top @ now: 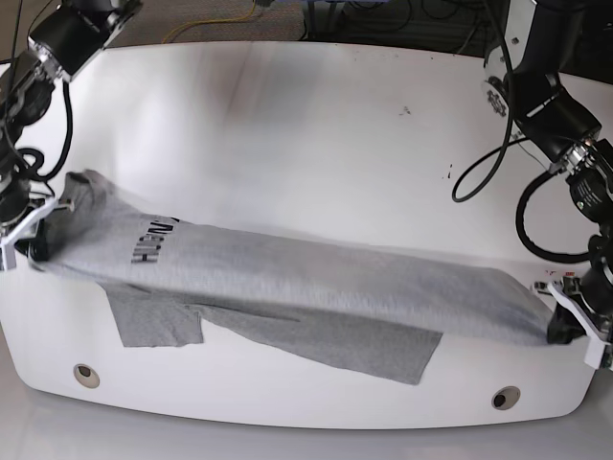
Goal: Layout the t-shirt on the table in an organized manner, then fold the t-shirt properly
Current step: 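Lift the grey shirt high with both grippers and stretch it, then lower the shirt onto the table and release with the left gripper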
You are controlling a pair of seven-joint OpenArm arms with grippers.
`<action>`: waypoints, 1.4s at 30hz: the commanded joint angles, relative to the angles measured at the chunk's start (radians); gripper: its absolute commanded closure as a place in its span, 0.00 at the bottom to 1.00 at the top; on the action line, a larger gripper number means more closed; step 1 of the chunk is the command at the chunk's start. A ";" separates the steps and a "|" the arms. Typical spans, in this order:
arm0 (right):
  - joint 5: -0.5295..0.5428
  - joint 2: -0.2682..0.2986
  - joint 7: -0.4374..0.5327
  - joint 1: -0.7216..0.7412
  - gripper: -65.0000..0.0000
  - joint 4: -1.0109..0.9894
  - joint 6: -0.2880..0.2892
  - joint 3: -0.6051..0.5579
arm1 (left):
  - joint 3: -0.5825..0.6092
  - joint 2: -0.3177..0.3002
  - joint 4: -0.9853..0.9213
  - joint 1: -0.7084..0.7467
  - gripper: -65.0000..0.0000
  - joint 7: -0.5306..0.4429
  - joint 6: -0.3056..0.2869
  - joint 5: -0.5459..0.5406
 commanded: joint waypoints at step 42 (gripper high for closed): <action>0.018 0.312 0.071 1.295 1.00 -0.643 -0.003 -0.728 | 0.053 -0.054 -0.542 -0.995 0.97 -0.165 0.077 0.118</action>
